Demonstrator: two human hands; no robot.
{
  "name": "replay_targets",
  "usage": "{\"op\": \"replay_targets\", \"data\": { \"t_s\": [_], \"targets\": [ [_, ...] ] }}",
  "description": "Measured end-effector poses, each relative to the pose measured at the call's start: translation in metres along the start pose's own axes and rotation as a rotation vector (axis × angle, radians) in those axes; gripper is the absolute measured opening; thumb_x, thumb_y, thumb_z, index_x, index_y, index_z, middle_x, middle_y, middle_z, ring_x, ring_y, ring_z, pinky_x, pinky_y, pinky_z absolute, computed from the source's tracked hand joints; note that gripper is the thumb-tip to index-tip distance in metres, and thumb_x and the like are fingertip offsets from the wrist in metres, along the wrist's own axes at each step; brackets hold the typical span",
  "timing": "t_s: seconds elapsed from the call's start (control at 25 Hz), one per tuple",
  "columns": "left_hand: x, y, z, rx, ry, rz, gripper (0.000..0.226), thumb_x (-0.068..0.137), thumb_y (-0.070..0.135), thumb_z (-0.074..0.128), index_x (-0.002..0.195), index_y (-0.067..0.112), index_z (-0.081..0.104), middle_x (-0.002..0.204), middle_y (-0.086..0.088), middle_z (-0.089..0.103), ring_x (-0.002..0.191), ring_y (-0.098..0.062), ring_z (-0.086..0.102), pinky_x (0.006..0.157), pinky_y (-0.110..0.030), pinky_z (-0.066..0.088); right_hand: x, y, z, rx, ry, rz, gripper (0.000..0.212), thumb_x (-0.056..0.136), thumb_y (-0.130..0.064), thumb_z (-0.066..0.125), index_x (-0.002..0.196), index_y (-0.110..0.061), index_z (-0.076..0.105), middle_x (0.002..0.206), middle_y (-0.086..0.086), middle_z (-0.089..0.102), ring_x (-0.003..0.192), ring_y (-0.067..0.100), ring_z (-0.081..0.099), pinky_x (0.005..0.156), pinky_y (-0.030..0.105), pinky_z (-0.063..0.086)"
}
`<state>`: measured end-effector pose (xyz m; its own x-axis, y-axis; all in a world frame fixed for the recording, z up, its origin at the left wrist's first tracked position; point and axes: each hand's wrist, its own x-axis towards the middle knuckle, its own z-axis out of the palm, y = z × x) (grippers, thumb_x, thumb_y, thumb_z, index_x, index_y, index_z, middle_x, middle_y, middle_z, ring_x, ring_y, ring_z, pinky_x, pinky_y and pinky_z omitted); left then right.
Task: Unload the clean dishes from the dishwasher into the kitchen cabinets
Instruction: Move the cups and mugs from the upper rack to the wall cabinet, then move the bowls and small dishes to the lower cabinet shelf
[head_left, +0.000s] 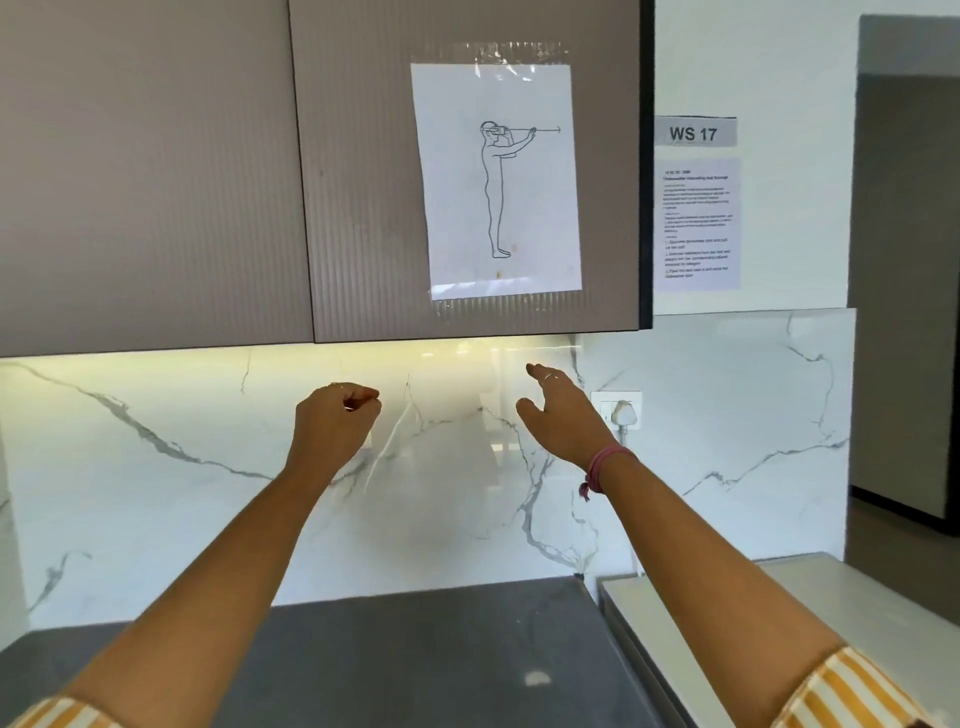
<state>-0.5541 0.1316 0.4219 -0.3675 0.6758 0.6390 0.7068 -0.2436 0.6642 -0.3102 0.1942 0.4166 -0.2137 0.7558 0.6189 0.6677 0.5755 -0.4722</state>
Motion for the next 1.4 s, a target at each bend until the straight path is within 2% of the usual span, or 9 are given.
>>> {"op": "replay_targets", "data": {
  "t_s": [0.2,0.32,0.48,0.56,0.76,0.88,1.08,1.24,1.4],
  "targets": [
    [-0.094,0.046,0.026,-0.118,-0.005,-0.157,0.019,0.090,0.017,0.061,0.104,0.011,0.072,0.100,0.002,0.067,0.098,-0.017,0.059,0.088,-0.025,0.043,-0.071,0.036,-0.050,0.105,-0.055,-0.002,0.050,0.096,-0.025,0.049,0.144,-0.013,0.037,0.150,0.001,0.036,0.137,0.014,0.036,0.100,0.015,0.022],
    [-0.159,0.068,0.043,-0.181,-0.071,-0.229,0.016,0.089,0.020,0.063,0.103,0.018,0.072,0.097,0.003,0.067,0.096,-0.016,0.062,0.078,-0.016,0.044,-0.122,0.064,-0.067,0.191,-0.082,0.028,0.047,0.096,-0.029,0.052,0.140,-0.017,0.042,0.146,0.000,0.043,0.133,0.015,0.041,0.101,0.017,0.025],
    [-0.256,0.093,0.057,-0.222,-0.148,-0.335,0.013,0.089,0.021,0.062,0.096,0.027,0.072,0.094,0.008,0.069,0.090,-0.011,0.065,0.084,-0.024,0.050,-0.205,0.104,-0.092,0.264,-0.144,0.146,0.046,0.094,-0.027,0.055,0.138,-0.017,0.046,0.143,0.002,0.047,0.131,0.017,0.044,0.101,0.019,0.029],
    [-0.298,0.101,0.062,-0.266,-0.169,-0.371,0.013,0.089,0.019,0.062,0.090,0.029,0.071,0.089,0.008,0.070,0.083,-0.008,0.065,0.082,-0.023,0.050,-0.244,0.120,-0.105,0.319,-0.130,0.206,0.046,0.095,-0.025,0.056,0.138,-0.015,0.047,0.141,0.002,0.049,0.130,0.016,0.045,0.099,0.017,0.030],
    [-0.387,0.118,0.077,-0.315,-0.208,-0.479,0.012,0.090,0.015,0.063,0.094,0.020,0.073,0.084,0.004,0.070,0.075,-0.007,0.062,0.078,-0.025,0.049,-0.346,0.153,-0.128,0.460,-0.042,0.365,0.039,0.093,-0.019,0.059,0.131,-0.013,0.055,0.132,0.002,0.057,0.123,0.015,0.052,0.102,0.023,0.038],
    [-0.443,0.132,0.084,-0.328,-0.225,-0.543,0.012,0.090,0.016,0.063,0.095,0.019,0.073,0.086,0.002,0.071,0.078,-0.012,0.064,0.078,-0.028,0.052,-0.402,0.163,-0.141,0.509,-0.049,0.458,0.035,0.093,-0.018,0.058,0.127,-0.014,0.057,0.128,0.001,0.060,0.119,0.015,0.054,0.104,0.030,0.042],
    [-0.541,0.170,0.092,-0.337,-0.277,-0.613,0.016,0.093,0.020,0.059,0.105,0.014,0.070,0.091,0.001,0.070,0.083,-0.012,0.065,0.075,-0.022,0.053,-0.481,0.169,-0.178,0.534,-0.091,0.519,0.033,0.092,-0.019,0.059,0.125,-0.015,0.059,0.125,0.001,0.062,0.117,0.014,0.056,0.102,0.029,0.044],
    [-0.615,0.202,0.103,-0.369,-0.334,-0.708,0.018,0.094,0.021,0.058,0.108,0.014,0.067,0.094,0.001,0.069,0.088,-0.014,0.066,0.079,-0.023,0.053,-0.544,0.189,-0.217,0.538,-0.102,0.605,0.031,0.092,-0.017,0.060,0.122,-0.014,0.060,0.120,0.001,0.063,0.111,0.015,0.059,0.099,0.031,0.048],
    [-0.680,0.222,0.121,-0.433,-0.405,-0.895,0.019,0.093,0.018,0.059,0.108,0.011,0.068,0.097,-0.006,0.070,0.091,-0.021,0.066,0.087,-0.033,0.053,-0.608,0.228,-0.253,0.561,-0.122,0.785,0.033,0.092,-0.018,0.059,0.125,-0.011,0.058,0.115,0.000,0.063,0.104,0.013,0.060,0.092,0.029,0.048]
  ]
}}
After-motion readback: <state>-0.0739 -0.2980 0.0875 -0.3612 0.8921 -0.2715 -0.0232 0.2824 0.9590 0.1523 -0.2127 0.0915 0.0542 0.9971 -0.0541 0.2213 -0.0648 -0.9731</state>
